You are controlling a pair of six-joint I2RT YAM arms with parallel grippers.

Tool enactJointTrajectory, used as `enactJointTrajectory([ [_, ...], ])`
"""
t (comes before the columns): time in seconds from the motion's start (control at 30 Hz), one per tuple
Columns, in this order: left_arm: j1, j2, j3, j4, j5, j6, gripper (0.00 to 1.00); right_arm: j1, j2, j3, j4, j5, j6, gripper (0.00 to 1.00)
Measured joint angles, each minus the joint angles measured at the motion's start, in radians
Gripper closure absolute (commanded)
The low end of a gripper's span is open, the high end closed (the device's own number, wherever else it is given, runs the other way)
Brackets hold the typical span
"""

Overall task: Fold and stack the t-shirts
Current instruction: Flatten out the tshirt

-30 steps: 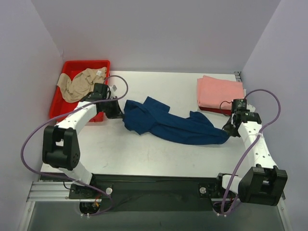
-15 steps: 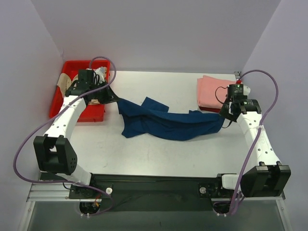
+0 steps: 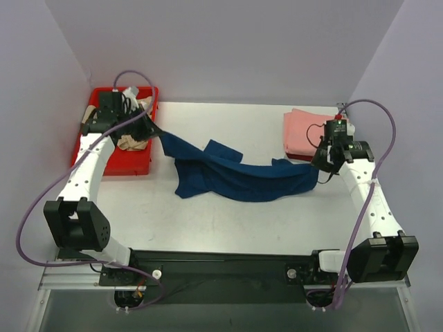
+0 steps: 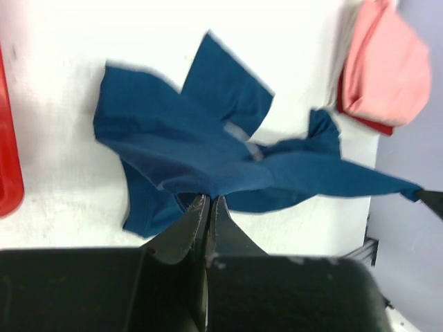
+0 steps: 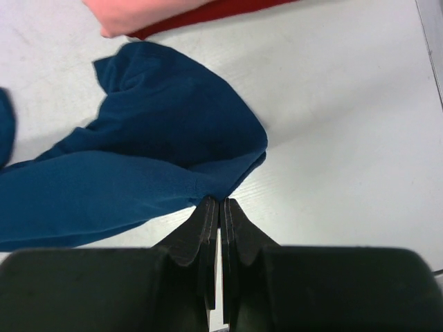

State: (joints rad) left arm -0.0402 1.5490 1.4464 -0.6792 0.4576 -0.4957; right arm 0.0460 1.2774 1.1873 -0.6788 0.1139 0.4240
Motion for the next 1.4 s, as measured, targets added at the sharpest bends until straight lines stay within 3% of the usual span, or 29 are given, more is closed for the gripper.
enactJointTrajectory([
  [0.23,0.069,0.029,0.314,0.024,0.020,-0.045,1.00,0.000,0.047,0.262,-0.018,-0.051,-0.018,1.00],
  [0.43,0.134,0.165,0.647,0.051,0.041,-0.088,1.00,0.001,0.164,0.585,0.003,-0.086,-0.042,1.00],
  [0.57,0.154,0.202,0.818,0.055,0.043,-0.120,1.00,0.002,0.179,0.699,0.049,-0.124,-0.047,1.00],
  [1.03,0.239,-0.115,0.879,0.224,-0.039,-0.184,1.00,0.060,-0.182,0.618,0.332,-0.170,-0.090,1.00],
  [1.23,0.208,-0.088,0.912,0.339,-0.026,-0.224,1.00,0.060,-0.181,0.646,0.387,-0.151,-0.094,1.00],
  [1.4,0.101,0.072,0.929,0.367,-0.002,-0.226,1.00,0.060,-0.074,0.603,0.391,-0.106,-0.114,1.00],
])
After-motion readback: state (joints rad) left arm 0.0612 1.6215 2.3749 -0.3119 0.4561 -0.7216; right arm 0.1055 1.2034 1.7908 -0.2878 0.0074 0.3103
